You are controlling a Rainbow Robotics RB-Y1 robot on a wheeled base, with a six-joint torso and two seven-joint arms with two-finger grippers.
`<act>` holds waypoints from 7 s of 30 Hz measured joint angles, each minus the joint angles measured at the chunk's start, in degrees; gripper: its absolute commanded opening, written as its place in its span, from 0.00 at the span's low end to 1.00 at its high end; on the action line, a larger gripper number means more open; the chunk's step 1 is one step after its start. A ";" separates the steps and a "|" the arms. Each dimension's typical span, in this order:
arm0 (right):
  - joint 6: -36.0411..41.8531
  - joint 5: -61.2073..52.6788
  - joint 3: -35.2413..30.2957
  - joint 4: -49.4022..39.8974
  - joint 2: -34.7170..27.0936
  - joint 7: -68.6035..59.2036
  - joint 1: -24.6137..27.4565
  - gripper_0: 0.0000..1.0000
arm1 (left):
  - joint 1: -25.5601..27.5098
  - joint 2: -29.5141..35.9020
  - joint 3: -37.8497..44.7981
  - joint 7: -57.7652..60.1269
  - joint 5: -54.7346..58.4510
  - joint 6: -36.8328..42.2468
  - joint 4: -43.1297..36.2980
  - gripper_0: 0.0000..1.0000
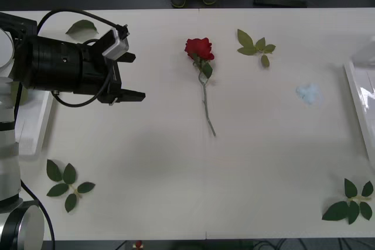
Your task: Place the red flowers into the right box and the blue flowers into the left box. If a person shows an open palm, hand one flower to the person first, then continue sorting.
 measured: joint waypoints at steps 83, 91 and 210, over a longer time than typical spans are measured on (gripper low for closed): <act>-13.71 12.79 30.56 -13.52 46.46 -69.52 -12.76 1.00 | 0.00 0.01 -0.01 -0.01 0.48 0.84 0.01 1.00; -17.55 10.44 31.99 -9.98 46.46 -67.74 -13.71 1.00 | 0.00 0.01 -0.01 -0.01 0.52 0.85 0.01 1.00; -9.51 -10.65 -11.81 5.41 5.06 3.68 4.77 0.70 | -0.03 0.02 0.00 -0.01 0.81 1.34 0.02 1.00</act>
